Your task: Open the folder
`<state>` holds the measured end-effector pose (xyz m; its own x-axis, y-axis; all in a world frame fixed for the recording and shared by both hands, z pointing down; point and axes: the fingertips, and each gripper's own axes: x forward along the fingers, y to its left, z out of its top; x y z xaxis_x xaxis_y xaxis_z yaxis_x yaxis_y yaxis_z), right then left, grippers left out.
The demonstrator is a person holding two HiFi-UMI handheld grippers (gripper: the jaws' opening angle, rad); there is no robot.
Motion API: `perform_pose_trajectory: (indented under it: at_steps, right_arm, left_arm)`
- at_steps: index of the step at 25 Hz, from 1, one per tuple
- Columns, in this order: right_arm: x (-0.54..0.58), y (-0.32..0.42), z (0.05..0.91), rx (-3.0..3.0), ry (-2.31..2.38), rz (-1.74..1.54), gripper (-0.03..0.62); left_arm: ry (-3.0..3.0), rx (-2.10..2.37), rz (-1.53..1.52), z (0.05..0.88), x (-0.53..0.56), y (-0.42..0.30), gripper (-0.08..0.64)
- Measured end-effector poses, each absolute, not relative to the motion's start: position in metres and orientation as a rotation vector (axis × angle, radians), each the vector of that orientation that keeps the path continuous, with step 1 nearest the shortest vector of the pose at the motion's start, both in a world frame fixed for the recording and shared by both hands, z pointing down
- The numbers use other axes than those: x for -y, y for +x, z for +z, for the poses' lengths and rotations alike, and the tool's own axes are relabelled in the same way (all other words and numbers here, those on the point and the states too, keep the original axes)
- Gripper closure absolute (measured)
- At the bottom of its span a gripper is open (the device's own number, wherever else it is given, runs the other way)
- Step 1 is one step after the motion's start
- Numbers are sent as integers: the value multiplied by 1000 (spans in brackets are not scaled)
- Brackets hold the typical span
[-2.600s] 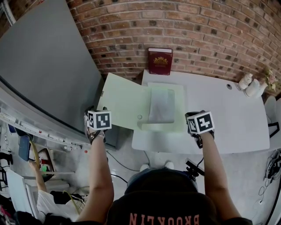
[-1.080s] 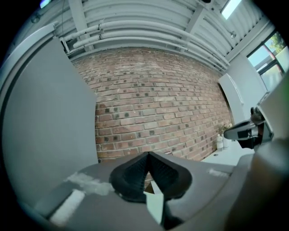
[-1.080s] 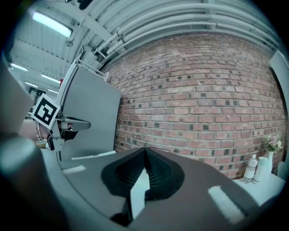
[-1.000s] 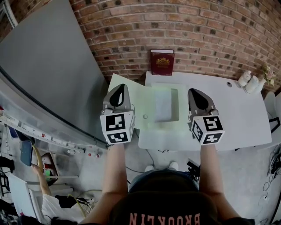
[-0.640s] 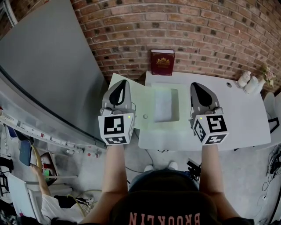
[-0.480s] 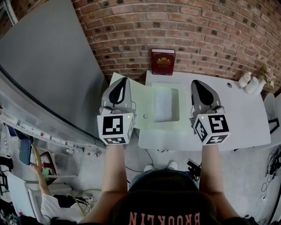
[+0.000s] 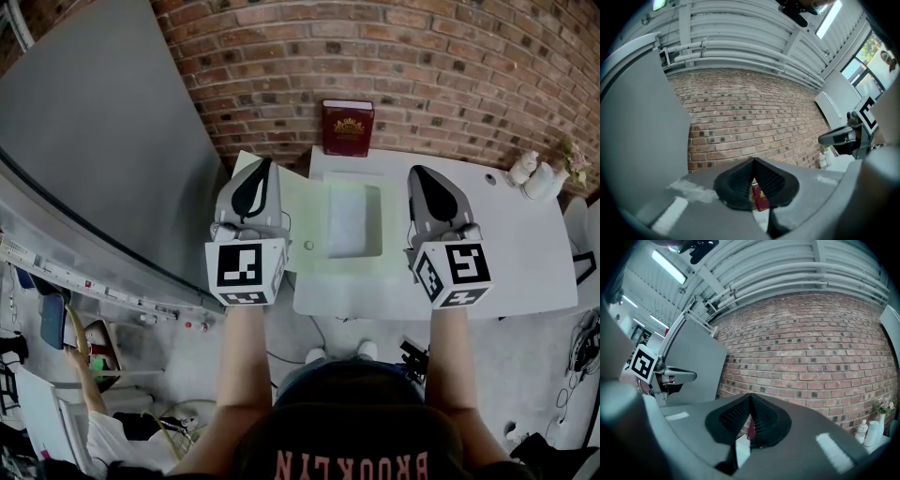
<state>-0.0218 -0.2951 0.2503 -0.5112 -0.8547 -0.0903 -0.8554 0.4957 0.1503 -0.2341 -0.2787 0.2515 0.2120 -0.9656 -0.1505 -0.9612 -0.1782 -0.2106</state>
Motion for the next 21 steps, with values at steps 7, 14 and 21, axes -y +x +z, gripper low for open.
perform_pose_trajectory:
  at_steps: [7,14,21]
  right_arm:
    - [298,-17,248,-2690,-1556,283,594]
    - [300,-15,246,-2672,-1547,299,594]
    - [302,-17,241,-2655,-1517,312,594]
  left_arm:
    - [-2226,-1810,-19,248,282,-229,558]
    - [-2208,-1806,-44,251,285,-227,560]
    - [-2214,-1812,-33,250,289,-228,559]
